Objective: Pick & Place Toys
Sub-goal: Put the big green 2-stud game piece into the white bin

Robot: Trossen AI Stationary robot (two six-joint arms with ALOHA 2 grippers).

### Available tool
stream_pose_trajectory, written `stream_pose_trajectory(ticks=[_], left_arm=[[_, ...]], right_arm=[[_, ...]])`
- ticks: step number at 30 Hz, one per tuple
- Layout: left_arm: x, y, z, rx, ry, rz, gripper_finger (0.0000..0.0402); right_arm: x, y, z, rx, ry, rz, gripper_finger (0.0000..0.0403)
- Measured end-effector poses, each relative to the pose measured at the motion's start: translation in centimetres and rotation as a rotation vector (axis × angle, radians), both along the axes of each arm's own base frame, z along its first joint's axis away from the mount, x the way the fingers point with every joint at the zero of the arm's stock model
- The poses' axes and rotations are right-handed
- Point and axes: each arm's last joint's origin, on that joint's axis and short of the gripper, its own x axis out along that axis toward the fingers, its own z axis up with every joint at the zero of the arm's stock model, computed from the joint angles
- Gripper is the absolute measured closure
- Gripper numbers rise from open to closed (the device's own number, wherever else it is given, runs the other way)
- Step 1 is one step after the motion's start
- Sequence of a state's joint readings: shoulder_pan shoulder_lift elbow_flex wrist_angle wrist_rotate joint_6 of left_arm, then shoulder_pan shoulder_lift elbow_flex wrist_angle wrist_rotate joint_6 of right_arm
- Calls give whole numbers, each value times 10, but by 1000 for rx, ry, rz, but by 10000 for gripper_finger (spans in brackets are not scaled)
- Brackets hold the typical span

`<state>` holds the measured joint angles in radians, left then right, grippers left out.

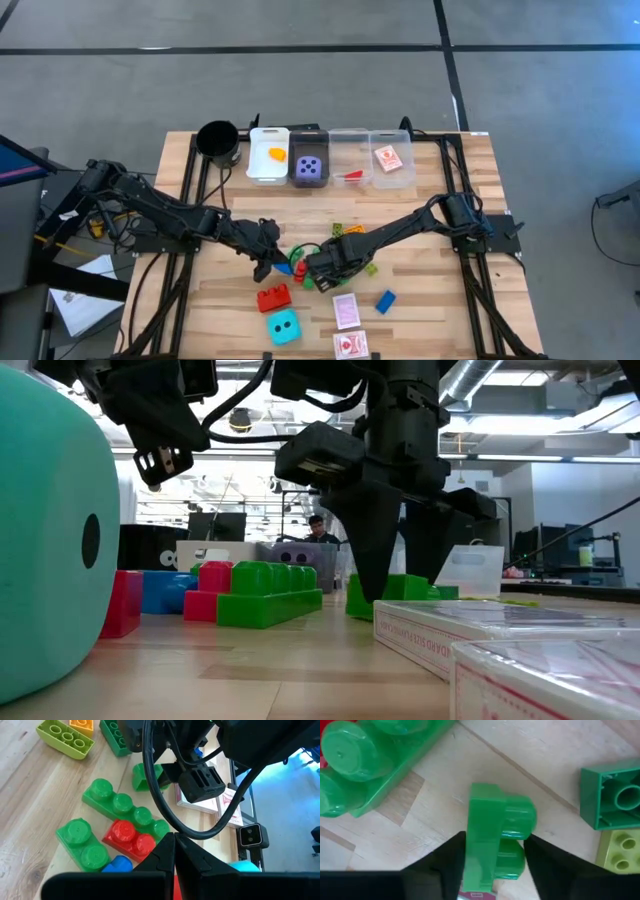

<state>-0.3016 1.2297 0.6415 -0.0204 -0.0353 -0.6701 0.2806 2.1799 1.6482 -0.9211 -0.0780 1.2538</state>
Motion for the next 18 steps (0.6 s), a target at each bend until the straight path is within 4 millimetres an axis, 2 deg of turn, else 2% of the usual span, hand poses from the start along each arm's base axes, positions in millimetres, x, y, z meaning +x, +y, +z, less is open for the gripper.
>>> stream_pose_trajectory(ticks=[5,8,12,18], left_arm=[[0,0,1,-1,-3,0,401],[1,0,1,7,-16,-8,401],[0,1,12,-15,-85,-11,401],[-15,17,44,-56,-236,44,401]], right_arm=[[1,0,6,6,-23,4,300],[0,2,9,8,-29,15,323],[1,4,19,-14,-47,37,331],[1,4,53,-63,-147,32,318]])
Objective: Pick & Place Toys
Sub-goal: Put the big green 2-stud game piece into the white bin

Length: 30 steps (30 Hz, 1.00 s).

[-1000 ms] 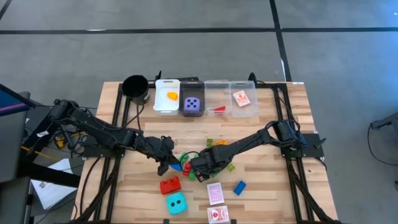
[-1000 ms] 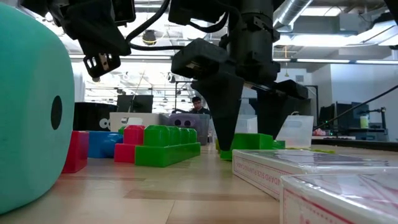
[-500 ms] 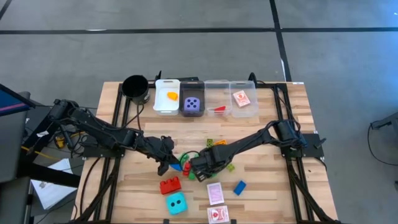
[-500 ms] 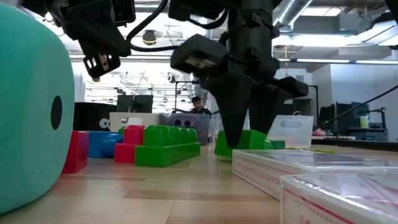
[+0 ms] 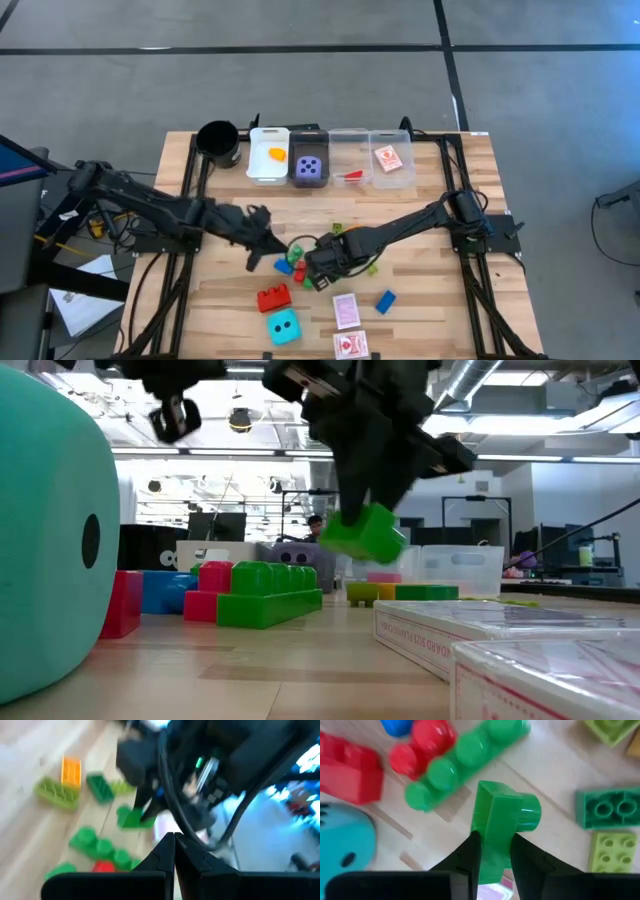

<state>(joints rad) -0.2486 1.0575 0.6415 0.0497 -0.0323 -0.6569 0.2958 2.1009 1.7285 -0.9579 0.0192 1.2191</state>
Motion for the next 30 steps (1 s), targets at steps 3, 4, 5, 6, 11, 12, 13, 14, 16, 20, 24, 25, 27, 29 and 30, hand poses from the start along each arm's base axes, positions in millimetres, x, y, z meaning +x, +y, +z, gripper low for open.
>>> stream_pose_trajectory(ticks=[3,4,5,6,11,12,13,14,16,20,24,25,27,29,30], left_arm=[[-12,11,18,-30,-89,43,401],[-16,14,24,-46,-115,56,401],[-20,16,28,-63,-134,68,401],[-23,19,33,-90,-155,83,401],[-36,27,44,-361,-164,175,398],[-37,28,44,-412,-149,185,395],[-38,27,43,-447,-134,183,391],[-38,27,43,-467,-119,173,385],[-39,25,39,-508,-59,145,370],[-37,22,32,-612,53,104,323],[-34,22,27,-639,96,114,265],[-33,22,26,-647,105,122,250],[-30,22,24,-650,114,128,221],[-27,21,21,-648,132,133,195],[-24,21,19,-645,143,138,182]], right_arm=[[0,1,17,-40,-54,20,319],[1,1,25,-50,-85,31,320],[1,0,31,-63,-108,43,321],[1,-1,37,-78,-123,65,322],[9,0,65,-164,-234,189,321],[11,0,70,-184,-257,217,321],[12,0,76,-203,-278,245,320],[13,0,80,-226,-295,270,320],[14,0,88,-274,-318,315,320],[16,-1,104,-354,-362,395,320],[17,-1,111,-374,-383,420,320],[17,-2,111,-374,-387,419,320],[17,-1,111,-374,-387,419,320],[17,-1,112,-372,-389,420,320],[17,-1,112,-367,-391,423,320]])
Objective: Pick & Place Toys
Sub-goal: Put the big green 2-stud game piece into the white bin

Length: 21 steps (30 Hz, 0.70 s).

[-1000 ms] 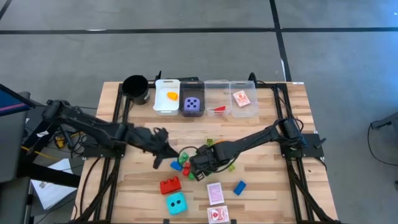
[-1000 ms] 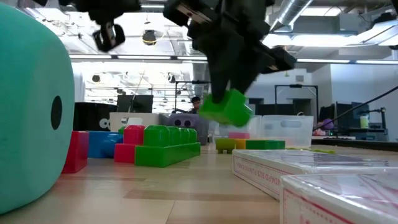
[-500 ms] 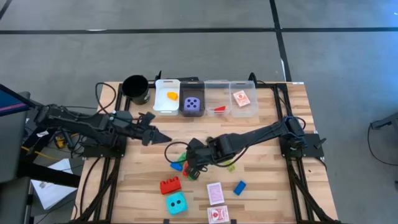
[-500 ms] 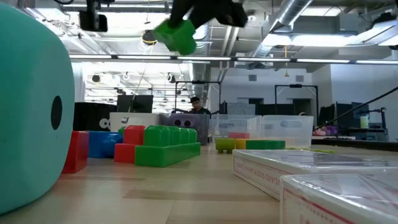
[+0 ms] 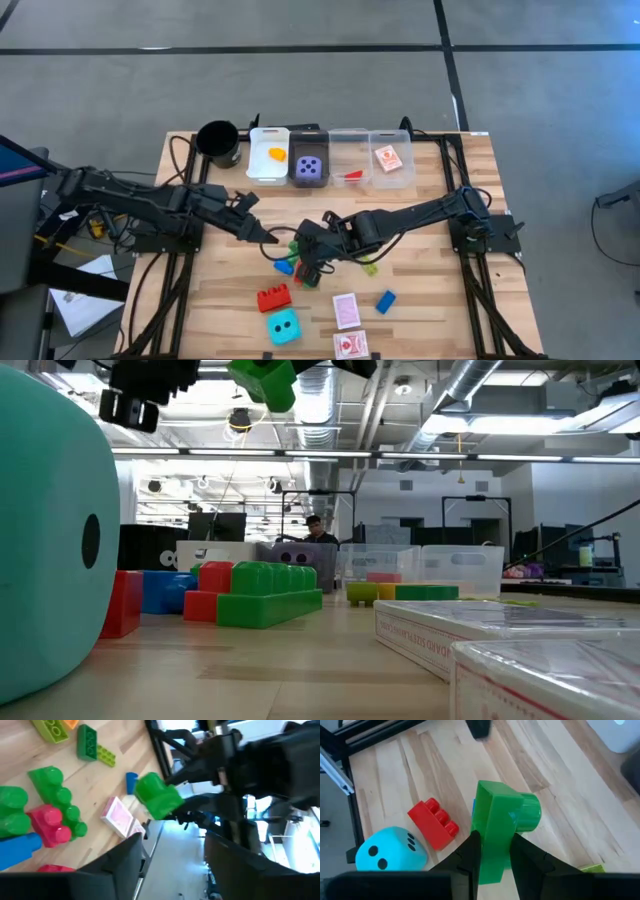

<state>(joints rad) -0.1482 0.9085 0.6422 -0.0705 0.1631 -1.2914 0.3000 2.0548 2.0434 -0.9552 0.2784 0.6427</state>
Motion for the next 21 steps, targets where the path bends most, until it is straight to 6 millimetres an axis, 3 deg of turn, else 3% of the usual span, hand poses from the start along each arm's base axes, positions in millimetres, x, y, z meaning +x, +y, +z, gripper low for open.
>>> stream_pose_trajectory(ticks=[9,21], left_arm=[[21,-4,-18,-71,87,30,103],[40,-6,-21,-140,21,46,70]], right_arm=[[1,1,1,-3,-8,39,320],[1,1,1,-7,-1,82,320]])
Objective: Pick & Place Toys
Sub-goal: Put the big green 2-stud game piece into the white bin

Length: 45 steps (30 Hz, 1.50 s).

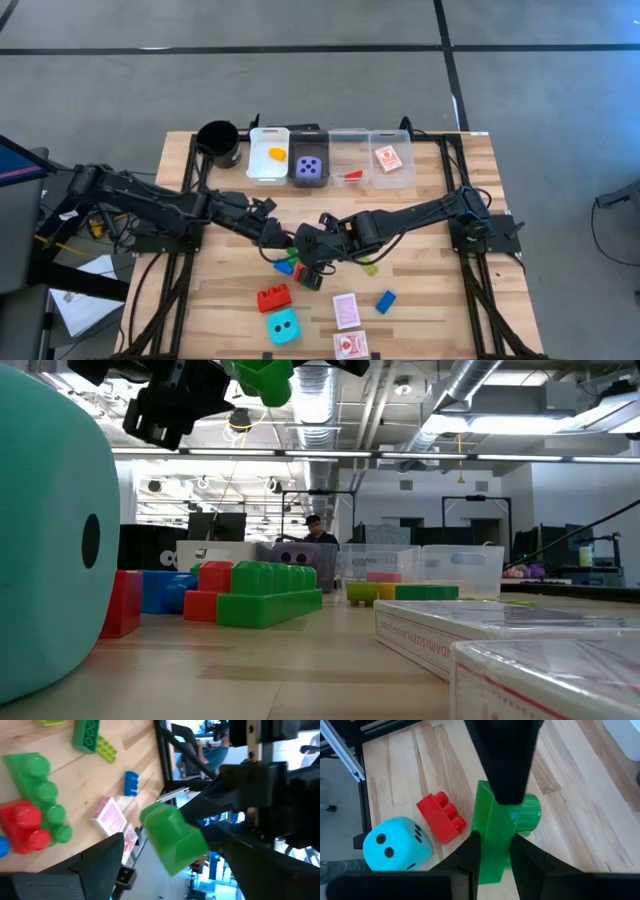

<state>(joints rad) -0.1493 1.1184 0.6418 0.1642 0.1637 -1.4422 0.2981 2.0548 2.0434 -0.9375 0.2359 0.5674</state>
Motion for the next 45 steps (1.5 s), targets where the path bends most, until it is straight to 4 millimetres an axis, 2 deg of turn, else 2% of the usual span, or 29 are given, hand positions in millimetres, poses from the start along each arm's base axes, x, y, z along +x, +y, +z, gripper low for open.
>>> stream_pose_trajectory(ticks=[11,19,23,31,37,45], left_arm=[[5,-1,-5,-5,7,-18,83],[6,-2,-6,-6,8,-25,117],[6,-2,-5,11,0,-31,149],[6,-2,-6,47,-5,-35,252],[6,0,-6,155,-37,-34,252],[7,11,-8,356,-81,-70,254]], right_arm=[[1,-2,1,3,-9,-6,320],[6,-8,3,13,-43,-21,320],[7,-8,4,17,-58,-21,320],[6,-7,3,15,-50,-25,320],[6,-6,3,19,-51,-20,309],[5,-2,3,54,-48,-32,246]])
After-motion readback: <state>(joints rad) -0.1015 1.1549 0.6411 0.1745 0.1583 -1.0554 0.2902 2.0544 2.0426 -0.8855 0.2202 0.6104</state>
